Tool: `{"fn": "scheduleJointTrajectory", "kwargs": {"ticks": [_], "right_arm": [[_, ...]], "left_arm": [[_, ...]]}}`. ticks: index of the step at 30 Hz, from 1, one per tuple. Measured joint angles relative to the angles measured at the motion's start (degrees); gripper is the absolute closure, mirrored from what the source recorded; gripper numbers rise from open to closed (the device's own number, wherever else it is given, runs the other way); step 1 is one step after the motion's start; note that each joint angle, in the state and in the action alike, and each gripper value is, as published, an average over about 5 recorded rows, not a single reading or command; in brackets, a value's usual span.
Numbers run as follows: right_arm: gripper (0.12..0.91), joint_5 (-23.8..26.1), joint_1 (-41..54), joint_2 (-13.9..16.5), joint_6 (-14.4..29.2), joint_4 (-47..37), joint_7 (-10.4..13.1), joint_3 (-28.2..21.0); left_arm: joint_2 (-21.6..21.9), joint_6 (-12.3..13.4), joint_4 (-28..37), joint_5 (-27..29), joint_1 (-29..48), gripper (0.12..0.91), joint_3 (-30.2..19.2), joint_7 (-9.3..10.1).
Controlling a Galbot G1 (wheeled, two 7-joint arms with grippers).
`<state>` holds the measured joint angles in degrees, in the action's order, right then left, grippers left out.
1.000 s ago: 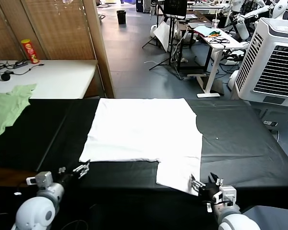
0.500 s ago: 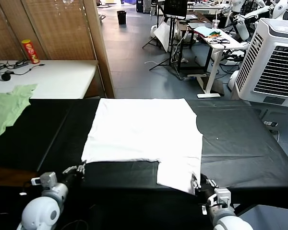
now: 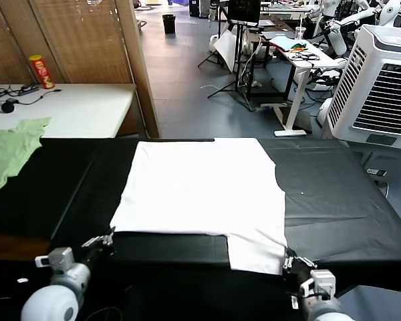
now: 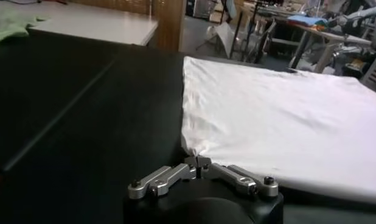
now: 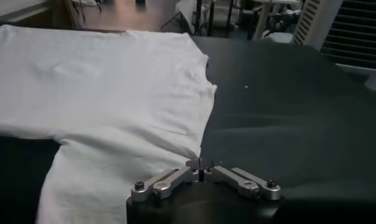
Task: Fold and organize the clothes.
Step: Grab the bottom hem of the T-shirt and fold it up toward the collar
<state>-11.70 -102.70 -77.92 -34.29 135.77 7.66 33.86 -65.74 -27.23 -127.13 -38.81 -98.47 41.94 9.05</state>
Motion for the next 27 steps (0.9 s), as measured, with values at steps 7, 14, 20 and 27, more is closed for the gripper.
{"fn": "scheduleJointTrajectory", "kwargs": {"ticks": [7,14,20,27], "right_arm": [[0.904,-5.4,7.3,2.4,5.3,-5.2,-1.1,0.2],[0.904,-6.2,18.8,4.8,8.0,-14.0,-0.9,-2.3],[0.904,-6.2,27.9,7.6,9.2,-21.6,-0.7,-5.8],[0.904,-5.8,36.1,8.6,10.3,-30.5,-1.3,-9.8]], "left_arm": [[-1.2,3.6,0.1,0.9,1.8,0.904,-0.5,0.09],[-2.0,4.7,4.3,4.2,8.9,0.904,-3.2,-0.26],[-2.6,5.7,8.7,6.0,14.5,0.904,-4.6,-0.18],[-2.4,6.4,13.8,8.1,19.1,0.904,-5.9,-0.42]]}}
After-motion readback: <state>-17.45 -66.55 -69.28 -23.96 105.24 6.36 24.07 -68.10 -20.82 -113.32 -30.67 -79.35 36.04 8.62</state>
